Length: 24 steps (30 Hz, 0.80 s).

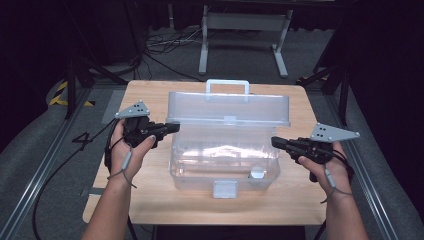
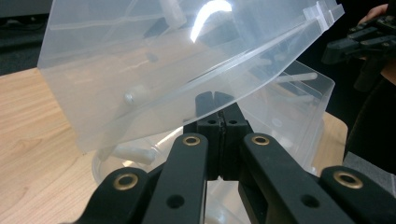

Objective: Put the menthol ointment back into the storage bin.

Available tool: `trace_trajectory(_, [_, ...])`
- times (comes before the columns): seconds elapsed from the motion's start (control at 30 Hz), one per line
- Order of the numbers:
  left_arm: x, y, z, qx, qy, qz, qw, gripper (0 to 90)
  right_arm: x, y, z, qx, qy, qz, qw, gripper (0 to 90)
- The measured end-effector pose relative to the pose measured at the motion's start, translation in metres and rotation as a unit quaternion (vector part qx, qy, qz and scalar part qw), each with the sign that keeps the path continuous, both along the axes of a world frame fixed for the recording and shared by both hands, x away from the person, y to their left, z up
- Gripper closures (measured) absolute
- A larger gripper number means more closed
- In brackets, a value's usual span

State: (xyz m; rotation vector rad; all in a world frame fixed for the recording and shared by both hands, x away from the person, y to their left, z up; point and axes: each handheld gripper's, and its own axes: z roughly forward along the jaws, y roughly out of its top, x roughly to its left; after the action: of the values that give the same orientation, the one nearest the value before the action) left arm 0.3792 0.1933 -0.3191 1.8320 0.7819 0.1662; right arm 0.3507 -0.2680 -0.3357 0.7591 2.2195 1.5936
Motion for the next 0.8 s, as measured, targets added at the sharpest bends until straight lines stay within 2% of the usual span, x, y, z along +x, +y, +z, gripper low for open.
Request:
trace_trajectory(0.57, [-0.009, 0.004, -0.006, 0.031, 0.029, -0.013, 0.9990, 90.0, 0.005, -0.017, 0.000, 0.008, 0.019, -0.033, 0.9992, 89.9])
trace_trajectory(0.8, [-0.010, 0.005, -0.008, 0.035, 0.037, -0.017, 0.9985, 90.0, 0.005, -0.019, -0.001, 0.004, 0.030, -0.033, 0.9990, 89.9])
